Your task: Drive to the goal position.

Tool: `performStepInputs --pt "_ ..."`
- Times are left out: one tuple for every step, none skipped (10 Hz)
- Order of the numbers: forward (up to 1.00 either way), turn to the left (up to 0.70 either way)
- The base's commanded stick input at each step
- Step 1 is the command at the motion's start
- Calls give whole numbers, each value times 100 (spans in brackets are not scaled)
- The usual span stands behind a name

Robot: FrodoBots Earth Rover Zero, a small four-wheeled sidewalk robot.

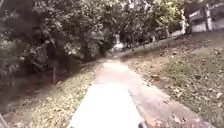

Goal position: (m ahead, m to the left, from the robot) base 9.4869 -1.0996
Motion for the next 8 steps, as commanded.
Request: performStepInputs --pt "70 0" --pt "70 0" --pt "70 0" --pt "70 0" --pt "70 0" --pt "70 0" --pt "70 0" --pt "70 0"
